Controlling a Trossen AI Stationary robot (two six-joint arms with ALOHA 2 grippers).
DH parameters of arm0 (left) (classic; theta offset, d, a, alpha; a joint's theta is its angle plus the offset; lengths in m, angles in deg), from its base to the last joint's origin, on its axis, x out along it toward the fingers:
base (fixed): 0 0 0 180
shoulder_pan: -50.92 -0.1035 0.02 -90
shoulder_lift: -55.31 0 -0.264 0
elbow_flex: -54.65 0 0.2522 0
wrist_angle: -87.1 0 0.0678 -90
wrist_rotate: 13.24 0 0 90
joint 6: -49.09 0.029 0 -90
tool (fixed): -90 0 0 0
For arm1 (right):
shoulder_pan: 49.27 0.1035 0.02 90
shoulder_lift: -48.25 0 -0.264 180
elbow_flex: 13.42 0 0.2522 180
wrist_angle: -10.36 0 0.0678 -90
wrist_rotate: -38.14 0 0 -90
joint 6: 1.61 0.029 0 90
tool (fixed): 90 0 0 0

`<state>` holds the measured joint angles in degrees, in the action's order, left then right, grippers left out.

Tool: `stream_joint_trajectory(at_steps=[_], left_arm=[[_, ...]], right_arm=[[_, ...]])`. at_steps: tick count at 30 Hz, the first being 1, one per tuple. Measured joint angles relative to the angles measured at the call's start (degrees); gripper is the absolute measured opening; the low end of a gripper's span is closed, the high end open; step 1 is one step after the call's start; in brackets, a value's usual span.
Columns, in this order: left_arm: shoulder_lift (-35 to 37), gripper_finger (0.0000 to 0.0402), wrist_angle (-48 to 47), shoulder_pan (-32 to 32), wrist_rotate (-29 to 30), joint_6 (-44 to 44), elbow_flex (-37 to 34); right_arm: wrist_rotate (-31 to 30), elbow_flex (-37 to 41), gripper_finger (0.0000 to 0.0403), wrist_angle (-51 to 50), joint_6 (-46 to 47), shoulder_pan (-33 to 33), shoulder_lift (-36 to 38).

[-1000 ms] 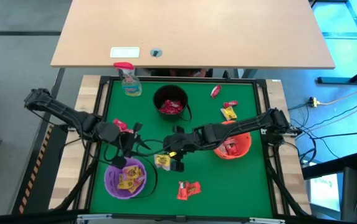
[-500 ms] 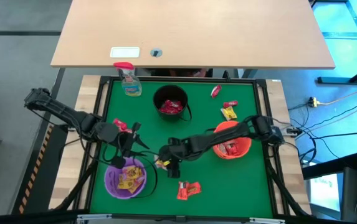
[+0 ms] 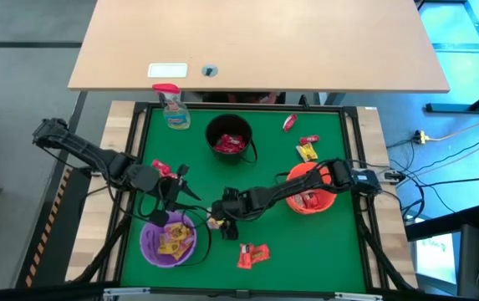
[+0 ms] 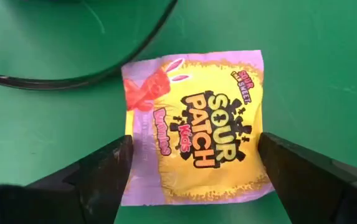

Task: Sort candy
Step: Put the yellow candy into the violet bucket

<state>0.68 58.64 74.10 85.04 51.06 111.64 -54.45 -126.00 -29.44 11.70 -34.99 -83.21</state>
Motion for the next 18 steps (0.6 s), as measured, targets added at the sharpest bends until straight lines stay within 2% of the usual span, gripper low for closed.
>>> stream_joint_trajectory(at_steps=[6,9,12,18], left_arm=[[0.0,0.0122,0.0,0.0,0.0,-0.1,0.0],[0.0,0.0122,0.0,0.0,0.0,-0.2,0.0],[0.0,0.0122,0.1,0.0,0.0,-0.3,0.0],[0.0,0.0122,0.2,0.0,0.0,-0.4,0.0]], right_arm=[[-7.1,-0.1,0.0350,-3.6,-0.2,0.0,0.0],[-8.8,-0.2,0.0334,-4.9,-0.2,0.0,0.1],[-8.9,-0.2,0.0298,-5.6,-0.2,0.0,0.1],[-8.4,-0.2,0.0198,-6.2,-0.3,0.0,0.2]])
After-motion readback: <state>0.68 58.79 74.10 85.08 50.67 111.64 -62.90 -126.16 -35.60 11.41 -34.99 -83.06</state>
